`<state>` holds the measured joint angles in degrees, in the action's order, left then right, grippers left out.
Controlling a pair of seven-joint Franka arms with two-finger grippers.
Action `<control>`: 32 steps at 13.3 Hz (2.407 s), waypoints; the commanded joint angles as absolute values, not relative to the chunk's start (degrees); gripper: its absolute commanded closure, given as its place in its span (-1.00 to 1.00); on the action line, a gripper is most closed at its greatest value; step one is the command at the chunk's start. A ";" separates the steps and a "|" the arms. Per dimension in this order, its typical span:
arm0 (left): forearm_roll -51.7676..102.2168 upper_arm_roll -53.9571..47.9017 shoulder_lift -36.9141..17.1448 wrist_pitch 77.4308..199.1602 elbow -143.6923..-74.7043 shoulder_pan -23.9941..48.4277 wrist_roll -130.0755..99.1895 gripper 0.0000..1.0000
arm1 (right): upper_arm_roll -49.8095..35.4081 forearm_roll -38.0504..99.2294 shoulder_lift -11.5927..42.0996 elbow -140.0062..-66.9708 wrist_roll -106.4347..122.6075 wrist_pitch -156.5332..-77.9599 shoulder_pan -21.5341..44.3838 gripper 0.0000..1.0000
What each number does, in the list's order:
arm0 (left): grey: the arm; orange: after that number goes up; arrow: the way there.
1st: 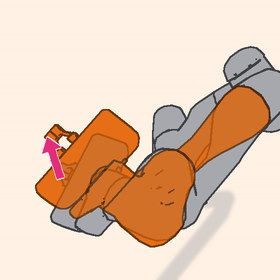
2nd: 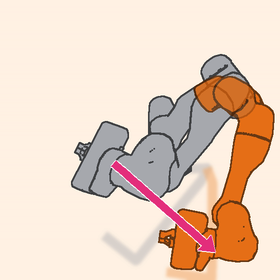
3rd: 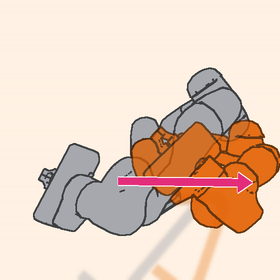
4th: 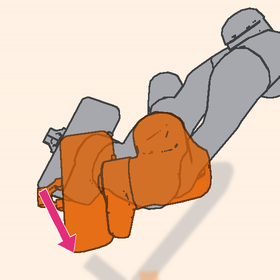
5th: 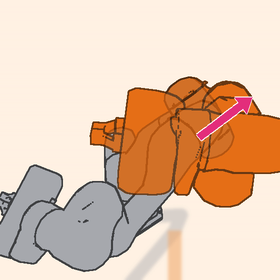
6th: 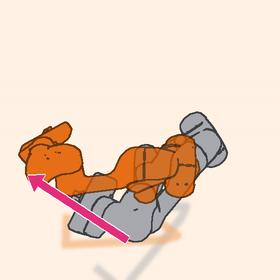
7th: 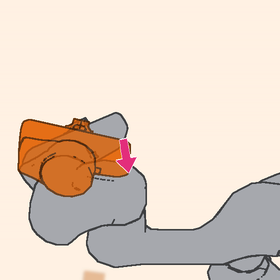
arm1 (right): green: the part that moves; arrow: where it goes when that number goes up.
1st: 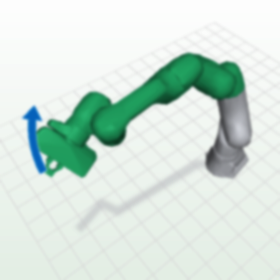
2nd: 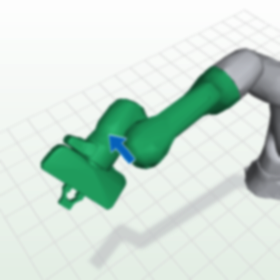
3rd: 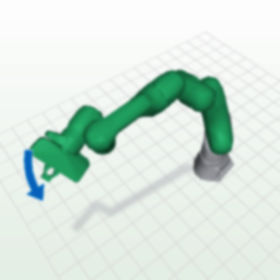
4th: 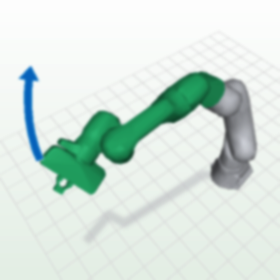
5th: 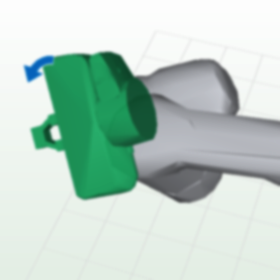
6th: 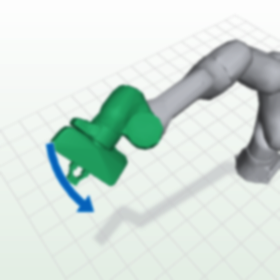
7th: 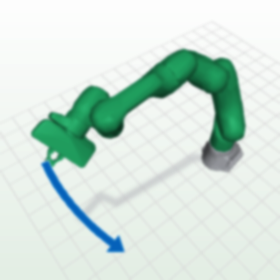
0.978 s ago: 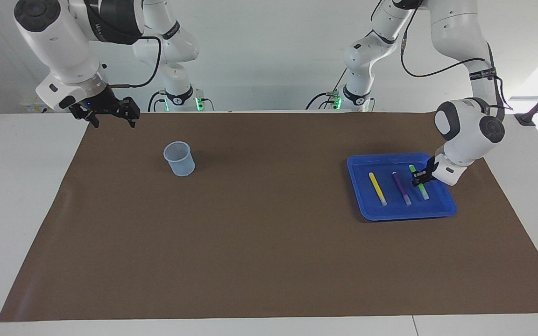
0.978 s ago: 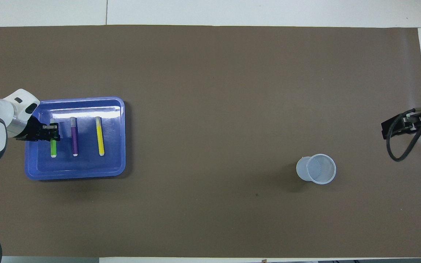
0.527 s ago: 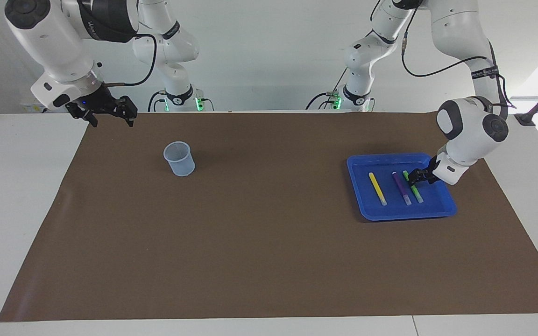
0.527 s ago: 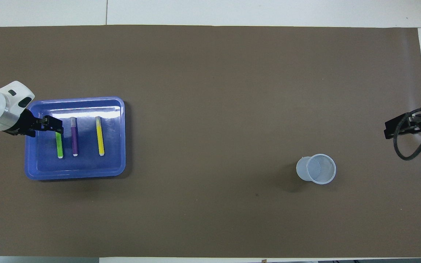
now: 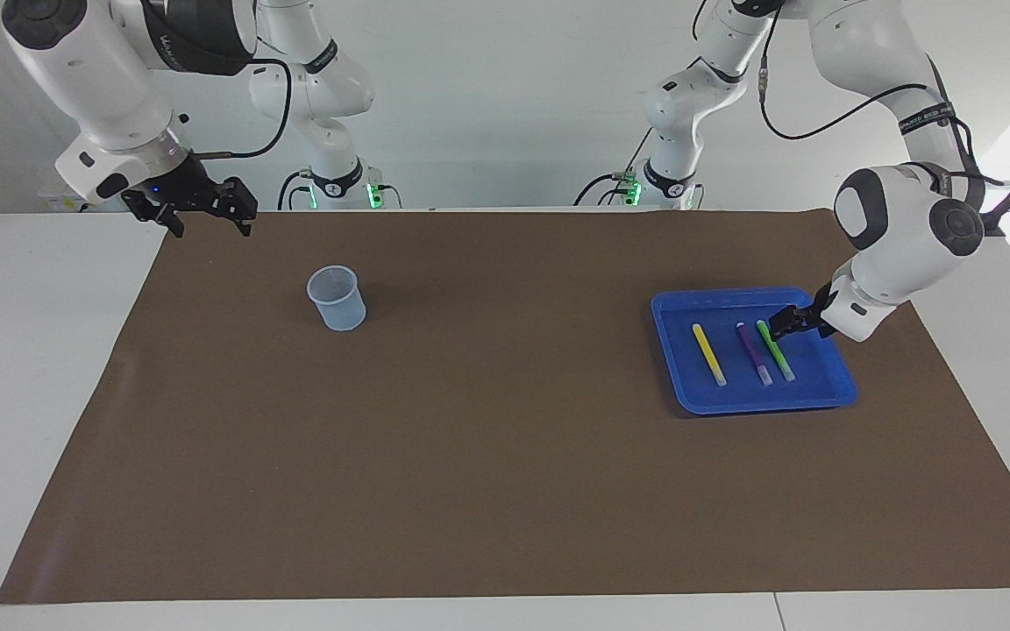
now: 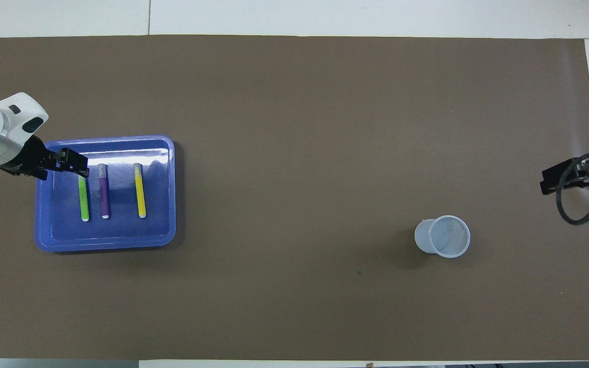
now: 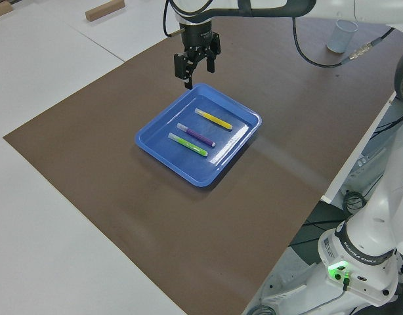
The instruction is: Right arm passes pens to left for tray arrangement
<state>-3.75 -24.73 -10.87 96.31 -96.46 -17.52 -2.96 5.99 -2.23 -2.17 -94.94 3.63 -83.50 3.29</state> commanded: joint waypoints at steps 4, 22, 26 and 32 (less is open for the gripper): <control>-3.96 -20.15 0.24 86.59 -95.80 -8.73 -5.01 -1.00 | 6.24 -0.88 -3.16 -96.06 4.66 -84.55 3.16 -1.00; -0.26 -3.69 2.64 84.73 -90.53 6.42 -4.66 -1.00 | 6.24 -0.88 -3.34 -96.15 4.66 -84.38 3.16 -1.00; -0.35 -3.87 2.72 84.55 -90.44 5.45 -4.48 -1.00 | 6.24 -0.88 -3.34 -96.15 4.66 -84.38 3.16 -1.00; -0.53 -3.96 2.46 84.46 -90.53 4.22 -4.39 -1.00 | 6.24 -0.88 -3.34 -96.15 4.66 -84.38 3.16 -1.00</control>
<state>-0.15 -3.94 2.94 85.68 -91.50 4.58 -4.78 6.03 -1.66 -2.27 -94.94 3.63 -83.50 3.33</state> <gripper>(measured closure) 0.000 0.000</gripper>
